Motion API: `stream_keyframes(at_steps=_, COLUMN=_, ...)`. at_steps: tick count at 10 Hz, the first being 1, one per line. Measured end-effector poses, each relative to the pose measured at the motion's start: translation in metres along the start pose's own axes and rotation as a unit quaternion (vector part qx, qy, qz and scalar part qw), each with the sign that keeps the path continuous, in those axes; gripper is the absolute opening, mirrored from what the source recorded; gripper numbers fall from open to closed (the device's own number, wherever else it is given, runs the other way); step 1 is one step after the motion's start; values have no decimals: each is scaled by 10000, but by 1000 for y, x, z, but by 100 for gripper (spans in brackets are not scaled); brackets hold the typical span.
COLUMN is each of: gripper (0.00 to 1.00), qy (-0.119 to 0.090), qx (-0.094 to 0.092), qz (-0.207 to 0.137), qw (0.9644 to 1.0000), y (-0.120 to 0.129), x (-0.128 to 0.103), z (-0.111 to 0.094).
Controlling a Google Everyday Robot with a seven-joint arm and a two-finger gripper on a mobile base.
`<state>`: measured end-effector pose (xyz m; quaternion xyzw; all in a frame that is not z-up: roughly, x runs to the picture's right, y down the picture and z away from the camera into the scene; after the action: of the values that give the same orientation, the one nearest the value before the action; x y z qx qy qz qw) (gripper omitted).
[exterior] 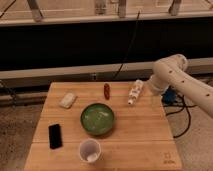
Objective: Place the bottle in the ceramic bowl
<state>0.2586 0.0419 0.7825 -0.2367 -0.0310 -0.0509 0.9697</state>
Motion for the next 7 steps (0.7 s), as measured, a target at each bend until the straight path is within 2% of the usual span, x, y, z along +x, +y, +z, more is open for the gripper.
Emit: stream_keyframes(at_steps=7, gripper=80, qy=-41, qx=27, qz=-456, qw=9989, y=-20, x=5, z=26)
